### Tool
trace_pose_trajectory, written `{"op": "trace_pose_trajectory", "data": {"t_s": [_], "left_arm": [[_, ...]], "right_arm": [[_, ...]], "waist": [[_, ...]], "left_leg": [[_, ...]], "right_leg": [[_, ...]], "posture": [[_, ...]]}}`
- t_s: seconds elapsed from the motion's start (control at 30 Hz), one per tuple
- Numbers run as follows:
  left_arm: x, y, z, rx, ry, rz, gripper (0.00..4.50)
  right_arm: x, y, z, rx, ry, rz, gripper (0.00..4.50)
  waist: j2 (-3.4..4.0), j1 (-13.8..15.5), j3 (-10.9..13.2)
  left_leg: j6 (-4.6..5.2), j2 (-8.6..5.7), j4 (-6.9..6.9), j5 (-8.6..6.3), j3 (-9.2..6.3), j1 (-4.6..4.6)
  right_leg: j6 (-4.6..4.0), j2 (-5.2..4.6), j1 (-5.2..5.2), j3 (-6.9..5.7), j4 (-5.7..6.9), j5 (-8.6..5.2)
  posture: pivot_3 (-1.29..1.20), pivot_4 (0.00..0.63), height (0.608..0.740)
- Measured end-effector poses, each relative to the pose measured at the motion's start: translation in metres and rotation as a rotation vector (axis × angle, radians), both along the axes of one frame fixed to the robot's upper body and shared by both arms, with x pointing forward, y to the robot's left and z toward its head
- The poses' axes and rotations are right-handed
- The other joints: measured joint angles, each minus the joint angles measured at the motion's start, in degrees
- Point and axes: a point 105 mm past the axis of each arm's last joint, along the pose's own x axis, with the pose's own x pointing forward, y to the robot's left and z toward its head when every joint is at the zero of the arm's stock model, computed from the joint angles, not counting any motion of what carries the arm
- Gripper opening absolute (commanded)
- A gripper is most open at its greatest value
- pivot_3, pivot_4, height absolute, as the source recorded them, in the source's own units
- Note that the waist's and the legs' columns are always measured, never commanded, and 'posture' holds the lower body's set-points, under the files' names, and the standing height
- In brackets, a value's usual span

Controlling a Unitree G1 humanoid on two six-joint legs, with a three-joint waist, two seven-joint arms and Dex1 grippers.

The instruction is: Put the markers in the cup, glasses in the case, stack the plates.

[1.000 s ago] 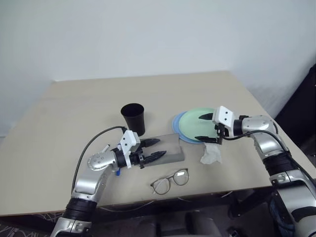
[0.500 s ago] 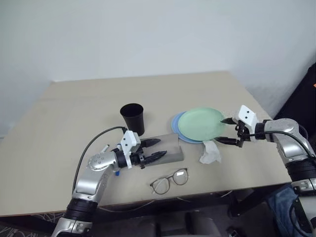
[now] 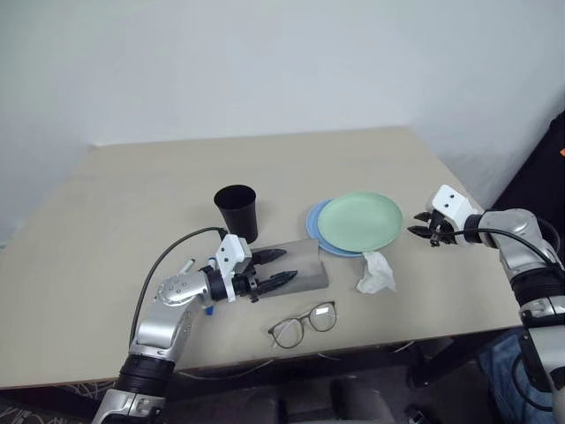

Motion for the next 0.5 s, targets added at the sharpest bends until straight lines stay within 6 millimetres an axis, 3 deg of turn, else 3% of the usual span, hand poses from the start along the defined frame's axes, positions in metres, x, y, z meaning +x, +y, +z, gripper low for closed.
{"op": "trace_pose_trajectory", "data": {"t_s": [0.27, 0.5], "left_arm": [[0.001, -0.002, 0.0, -0.003, -0.001, -0.003, 2.73], [0.001, -0.002, 0.0, -0.004, -0.003, 0.0, 2.73]], "right_arm": [[0.019, 0.015, -0.004, -0.039, -0.046, -0.007, 1.69], [0.022, 0.027, 0.0, -0.037, -0.083, 0.051, 1.69]], "waist": [[0.01, 0.0, 0.0], [0.01, 0.0, 0.0]], "left_leg": [[0.02, -0.01, -0.05, 0.01, -0.01, 0.0], [0.04, -0.02, -0.06, -0.01, -0.04, 0.0]], "right_leg": [[0.0, 0.01, 0.0, 0.05, 0.01, 0.0], [0.0, 0.01, 0.01, 0.06, 0.01, 0.0]], "posture": [[0.0, 0.0, 0.74], [0.0, 0.0, 0.74]]}}
